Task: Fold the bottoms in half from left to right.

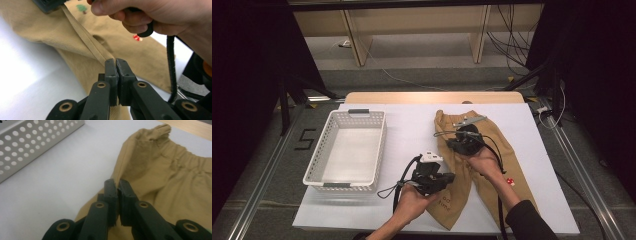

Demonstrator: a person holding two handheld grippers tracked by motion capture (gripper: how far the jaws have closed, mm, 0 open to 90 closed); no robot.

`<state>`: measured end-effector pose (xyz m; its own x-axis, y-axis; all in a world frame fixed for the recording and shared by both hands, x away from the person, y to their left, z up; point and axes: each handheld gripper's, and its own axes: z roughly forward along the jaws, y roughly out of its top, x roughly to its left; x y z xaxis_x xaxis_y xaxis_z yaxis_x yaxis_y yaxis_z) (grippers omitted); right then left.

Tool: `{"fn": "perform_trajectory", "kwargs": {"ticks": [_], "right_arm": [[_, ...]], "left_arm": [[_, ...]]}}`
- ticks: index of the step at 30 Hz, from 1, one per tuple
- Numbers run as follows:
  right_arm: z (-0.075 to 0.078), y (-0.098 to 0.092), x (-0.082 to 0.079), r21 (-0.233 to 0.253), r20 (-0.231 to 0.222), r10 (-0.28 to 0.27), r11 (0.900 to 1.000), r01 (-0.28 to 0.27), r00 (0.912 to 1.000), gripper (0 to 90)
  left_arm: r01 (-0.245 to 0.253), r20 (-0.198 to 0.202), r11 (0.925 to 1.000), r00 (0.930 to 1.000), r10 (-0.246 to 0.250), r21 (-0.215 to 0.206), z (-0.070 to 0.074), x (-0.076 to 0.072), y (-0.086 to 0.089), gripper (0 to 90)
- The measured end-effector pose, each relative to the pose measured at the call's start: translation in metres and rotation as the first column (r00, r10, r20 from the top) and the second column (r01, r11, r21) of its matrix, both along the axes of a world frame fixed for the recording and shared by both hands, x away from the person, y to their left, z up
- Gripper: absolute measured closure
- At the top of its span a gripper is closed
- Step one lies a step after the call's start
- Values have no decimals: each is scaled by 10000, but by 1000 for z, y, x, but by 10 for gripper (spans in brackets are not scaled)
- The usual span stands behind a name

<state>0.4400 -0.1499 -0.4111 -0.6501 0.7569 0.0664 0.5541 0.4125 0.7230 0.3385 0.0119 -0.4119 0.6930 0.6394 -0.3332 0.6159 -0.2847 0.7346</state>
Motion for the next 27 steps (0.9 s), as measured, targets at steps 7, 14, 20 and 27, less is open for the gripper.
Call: {"fn": "perform_trajectory", "kwargs": {"ticks": [7,14,20,27], "right_arm": [[6,-26,-5,100,-14,-436,9990,437,9990,863],[13,-47,-11,111,204,-808,9967,806,9965,864],[15,-67,-16,190,279,-1207,9926,1202,9923,864],[16,-85,-22,150,385,-1466,9891,1462,9884,864]], "left_arm": [[313,126,9992,9994,-310,-238,9,1,-17,870],[608,88,9965,9981,-604,-580,17,3,-36,869],[822,-71,9936,9965,-830,-776,16,4,-51,869],[1117,-159,9908,9934,-1132,-765,15,5,-70,867]]}}
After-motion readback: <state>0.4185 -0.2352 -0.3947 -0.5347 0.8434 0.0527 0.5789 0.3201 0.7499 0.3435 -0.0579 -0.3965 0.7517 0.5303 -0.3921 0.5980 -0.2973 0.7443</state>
